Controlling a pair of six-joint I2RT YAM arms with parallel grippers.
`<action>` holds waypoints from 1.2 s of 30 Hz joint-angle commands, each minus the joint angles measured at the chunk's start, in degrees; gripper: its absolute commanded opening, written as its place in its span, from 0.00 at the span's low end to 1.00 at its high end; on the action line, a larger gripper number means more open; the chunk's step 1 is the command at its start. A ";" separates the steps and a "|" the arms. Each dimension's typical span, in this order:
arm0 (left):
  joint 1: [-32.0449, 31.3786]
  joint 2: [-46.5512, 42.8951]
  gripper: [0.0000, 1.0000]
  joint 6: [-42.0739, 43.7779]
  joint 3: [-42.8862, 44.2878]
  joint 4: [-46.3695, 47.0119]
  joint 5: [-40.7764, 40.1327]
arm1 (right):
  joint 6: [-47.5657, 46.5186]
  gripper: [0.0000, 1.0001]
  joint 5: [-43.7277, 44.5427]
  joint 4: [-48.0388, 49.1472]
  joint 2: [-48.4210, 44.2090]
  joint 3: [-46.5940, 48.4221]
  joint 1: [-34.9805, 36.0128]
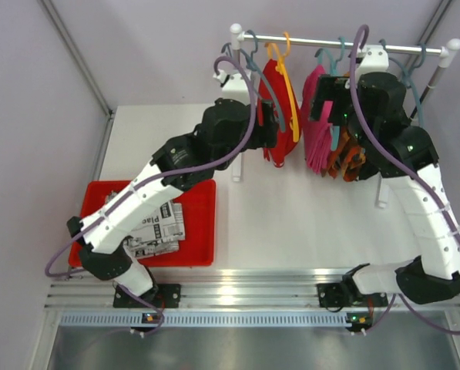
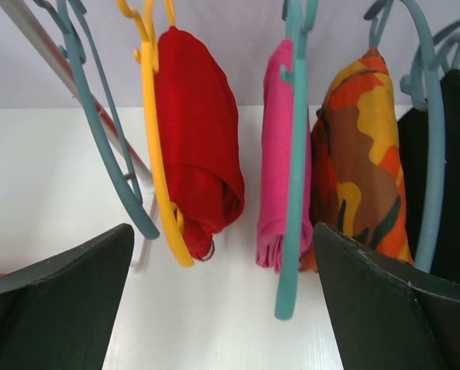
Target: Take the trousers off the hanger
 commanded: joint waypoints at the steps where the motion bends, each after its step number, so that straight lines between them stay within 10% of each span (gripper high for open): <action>1: -1.32 4.45 0.75 2.96 5.70 8.04 -2.01 | 0.94 1.00 1.35 -3.14 -4.39 0.98 -1.14; 36: -1.94 30.65 0.69 2.52 22.76 23.88 -20.99 | 3.67 1.00 -3.30 -7.46 -22.59 -18.01 -10.37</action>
